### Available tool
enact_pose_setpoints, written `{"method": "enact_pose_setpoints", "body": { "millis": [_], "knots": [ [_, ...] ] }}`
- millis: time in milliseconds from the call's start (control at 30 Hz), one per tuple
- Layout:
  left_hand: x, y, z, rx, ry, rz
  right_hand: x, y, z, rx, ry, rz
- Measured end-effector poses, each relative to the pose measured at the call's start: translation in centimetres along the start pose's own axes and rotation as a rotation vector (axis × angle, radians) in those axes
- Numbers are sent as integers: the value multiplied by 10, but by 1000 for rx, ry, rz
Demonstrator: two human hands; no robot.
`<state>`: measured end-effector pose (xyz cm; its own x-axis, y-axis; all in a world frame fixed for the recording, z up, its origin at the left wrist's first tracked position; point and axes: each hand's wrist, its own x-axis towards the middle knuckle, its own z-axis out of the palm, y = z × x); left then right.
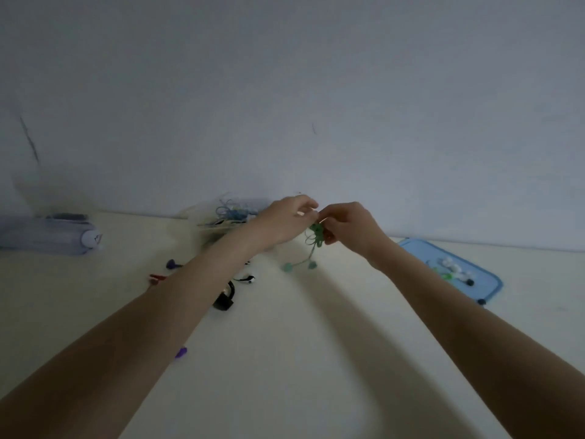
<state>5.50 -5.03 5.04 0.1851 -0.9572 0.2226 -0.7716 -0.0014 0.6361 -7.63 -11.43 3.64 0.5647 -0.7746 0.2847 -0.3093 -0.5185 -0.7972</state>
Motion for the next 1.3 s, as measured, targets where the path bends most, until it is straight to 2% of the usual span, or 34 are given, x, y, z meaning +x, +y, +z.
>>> {"method": "enact_pose_setpoints", "body": {
  "millis": [100, 167, 267, 400, 633, 700, 767, 833, 900, 967, 1100, 1300],
  "knots": [
    [6, 10, 33, -189, -85, -121, -8, 11, -35, 166, 82, 67],
    [6, 13, 53, -339, -155, -163, -14, 18, -55, 256, 80, 117],
    [1, 26, 81, -571, -279, -86, -26, 28, -79, 412, 71, 177],
    [-1, 46, 104, -699, -276, -95, -35, 46, -96, 489, 103, 278],
    [0, 47, 108, -558, -185, -208, -38, 68, -98, 223, -45, 412],
    [1, 45, 108, -576, -171, -238, -35, 72, -101, 66, -25, 404],
    [5, 43, 111, -622, -147, -264, -33, 76, -106, -206, 7, 345],
    [11, 41, 116, -678, -92, -289, -36, 75, -112, -480, -23, 294],
    [17, 38, 120, -728, -34, -310, -42, 73, -117, -628, -86, 298],
    [21, 35, 124, -679, -16, -293, -45, 74, -118, -731, -132, 305],
    [19, 26, 120, -385, -42, -213, -44, 81, -115, -843, -183, 314],
    [5, 17, 101, -110, 8, -45, -40, 79, -111, -827, -166, 286]
  ]
}}
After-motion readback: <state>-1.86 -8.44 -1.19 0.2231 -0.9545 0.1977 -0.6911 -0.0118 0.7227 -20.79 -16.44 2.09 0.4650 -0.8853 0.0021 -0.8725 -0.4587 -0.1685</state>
